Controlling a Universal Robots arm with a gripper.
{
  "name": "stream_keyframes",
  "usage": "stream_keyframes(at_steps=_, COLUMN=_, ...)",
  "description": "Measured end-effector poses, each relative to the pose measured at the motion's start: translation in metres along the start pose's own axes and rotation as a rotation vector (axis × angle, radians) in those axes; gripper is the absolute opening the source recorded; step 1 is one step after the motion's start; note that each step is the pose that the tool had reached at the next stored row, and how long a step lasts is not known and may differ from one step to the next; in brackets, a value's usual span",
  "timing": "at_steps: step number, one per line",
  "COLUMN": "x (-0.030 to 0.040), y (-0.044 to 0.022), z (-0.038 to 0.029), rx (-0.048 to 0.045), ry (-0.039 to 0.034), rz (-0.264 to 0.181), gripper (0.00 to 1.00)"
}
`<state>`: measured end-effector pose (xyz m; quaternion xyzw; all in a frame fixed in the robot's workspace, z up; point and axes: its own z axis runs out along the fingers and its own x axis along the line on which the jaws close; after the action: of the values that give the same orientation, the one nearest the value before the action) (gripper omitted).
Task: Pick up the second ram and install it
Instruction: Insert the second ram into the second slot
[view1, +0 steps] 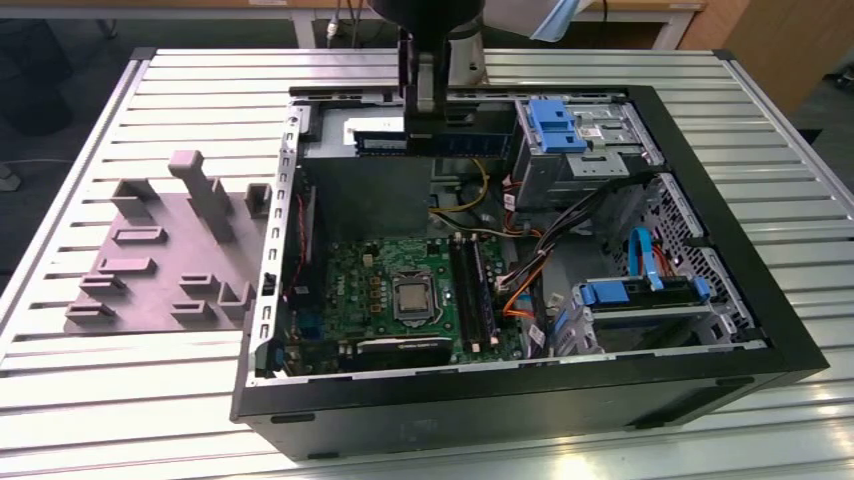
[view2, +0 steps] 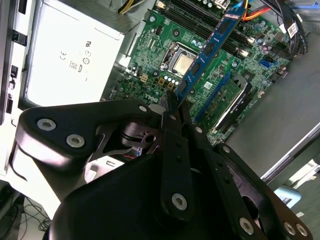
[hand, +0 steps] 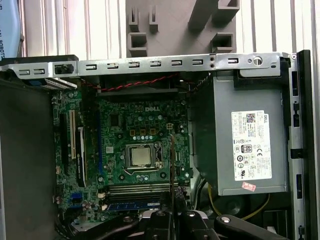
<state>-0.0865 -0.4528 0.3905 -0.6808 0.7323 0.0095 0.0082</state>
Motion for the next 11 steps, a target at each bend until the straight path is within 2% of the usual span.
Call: stream_keyframes(at_steps=11, x=0.0, y=0.0, z=0.0002, rx=0.0011, ry=0.0, rz=0.045, gripper=0.14)
